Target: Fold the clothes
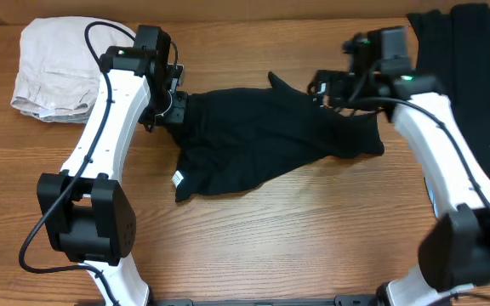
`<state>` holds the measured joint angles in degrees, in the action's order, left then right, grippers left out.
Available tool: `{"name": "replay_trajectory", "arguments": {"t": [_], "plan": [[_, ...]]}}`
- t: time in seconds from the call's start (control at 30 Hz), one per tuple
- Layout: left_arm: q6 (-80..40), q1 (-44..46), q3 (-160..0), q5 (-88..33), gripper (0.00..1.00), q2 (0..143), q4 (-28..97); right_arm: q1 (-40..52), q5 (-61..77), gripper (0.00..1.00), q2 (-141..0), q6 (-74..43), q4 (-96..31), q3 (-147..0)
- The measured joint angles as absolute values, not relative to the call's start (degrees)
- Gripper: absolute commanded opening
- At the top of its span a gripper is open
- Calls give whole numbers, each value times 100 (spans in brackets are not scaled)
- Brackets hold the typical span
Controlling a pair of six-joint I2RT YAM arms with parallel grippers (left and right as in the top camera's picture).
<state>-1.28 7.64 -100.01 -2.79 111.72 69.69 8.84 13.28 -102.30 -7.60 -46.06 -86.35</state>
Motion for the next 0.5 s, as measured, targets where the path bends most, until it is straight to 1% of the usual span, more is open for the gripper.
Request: {"name": "replay_trajectory", "arguments": {"t": [0.1,0.17,0.23,0.3,0.37,0.43,0.5], "plan": [[-128,764,-10001,-281,4,11172,6897,913,1188,99,-10698,-633,-4425,-8632],[-128,764,-9998,-281,4,11172,6869,904,1149,96,-10965,-545,-4305,-8635],[-128,764,-10001,-279,4,11172,6829,902,1107,90,-11264,-451,-4226,-8632],[-128,764,-10001,-279,4,11172,6803,902,1094,81,-11522,-386,-4202,-8632],[-128,764,-9998,-279,4,11172,6801,904,1109,67,-11767,-351,-4215,-8628],[-128,764,-9998,-279,4,11172,6794,904,1155,43,-11880,-340,-4285,-8621],[-128,764,-9998,-279,4,11172,6785,904,1210,21,-11928,-311,-4401,-8617]]}}
